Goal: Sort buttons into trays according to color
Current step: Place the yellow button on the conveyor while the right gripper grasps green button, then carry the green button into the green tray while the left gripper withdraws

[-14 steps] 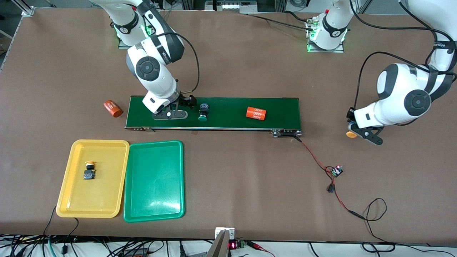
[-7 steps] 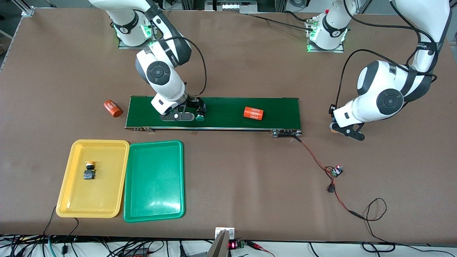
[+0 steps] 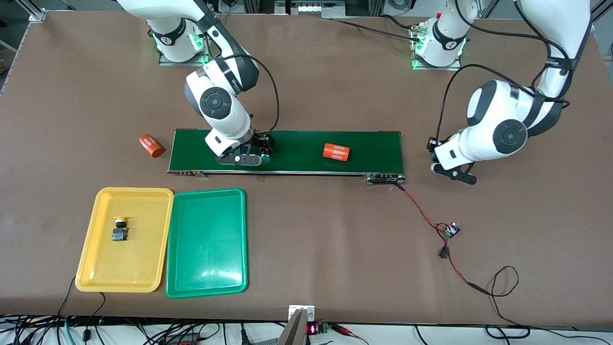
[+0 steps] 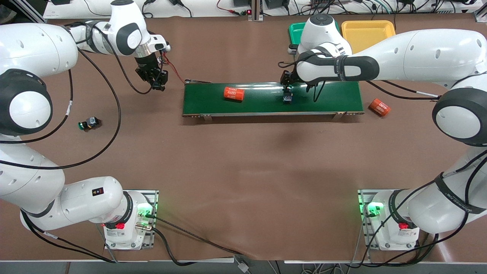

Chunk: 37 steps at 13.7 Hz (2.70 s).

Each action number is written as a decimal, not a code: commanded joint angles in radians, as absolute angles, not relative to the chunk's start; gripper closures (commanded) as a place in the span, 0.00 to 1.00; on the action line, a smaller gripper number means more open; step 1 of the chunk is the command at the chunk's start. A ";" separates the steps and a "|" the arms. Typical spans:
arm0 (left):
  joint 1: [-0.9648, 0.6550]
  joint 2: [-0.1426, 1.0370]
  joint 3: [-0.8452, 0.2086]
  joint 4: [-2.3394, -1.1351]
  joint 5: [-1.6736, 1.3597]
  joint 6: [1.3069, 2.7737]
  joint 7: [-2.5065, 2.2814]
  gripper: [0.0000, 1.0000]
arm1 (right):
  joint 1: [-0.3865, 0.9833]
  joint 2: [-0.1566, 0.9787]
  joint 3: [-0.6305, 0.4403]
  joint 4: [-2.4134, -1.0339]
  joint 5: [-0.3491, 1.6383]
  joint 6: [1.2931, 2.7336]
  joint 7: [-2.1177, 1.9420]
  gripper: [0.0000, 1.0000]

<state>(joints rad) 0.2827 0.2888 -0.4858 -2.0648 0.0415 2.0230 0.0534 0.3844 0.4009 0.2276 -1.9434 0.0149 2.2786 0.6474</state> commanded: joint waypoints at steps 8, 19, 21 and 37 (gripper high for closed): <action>0.158 0.328 -0.480 -2.057 -0.144 2.031 -0.081 1.00 | 0.402 0.445 0.230 -1.908 -0.008 2.273 0.692 0.00; 0.087 0.399 -0.479 -2.063 -0.166 2.158 -0.164 1.00 | 0.400 0.471 0.219 -1.907 -0.051 2.279 0.663 0.27; 0.083 0.403 -0.479 -2.063 -0.166 2.160 -0.164 1.00 | 0.399 0.469 0.210 -1.907 -0.051 2.279 0.653 0.52; 0.174 0.218 -0.479 -2.004 -0.153 1.959 -0.146 0.00 | 0.365 0.417 0.009 -1.609 -0.040 1.914 0.275 0.79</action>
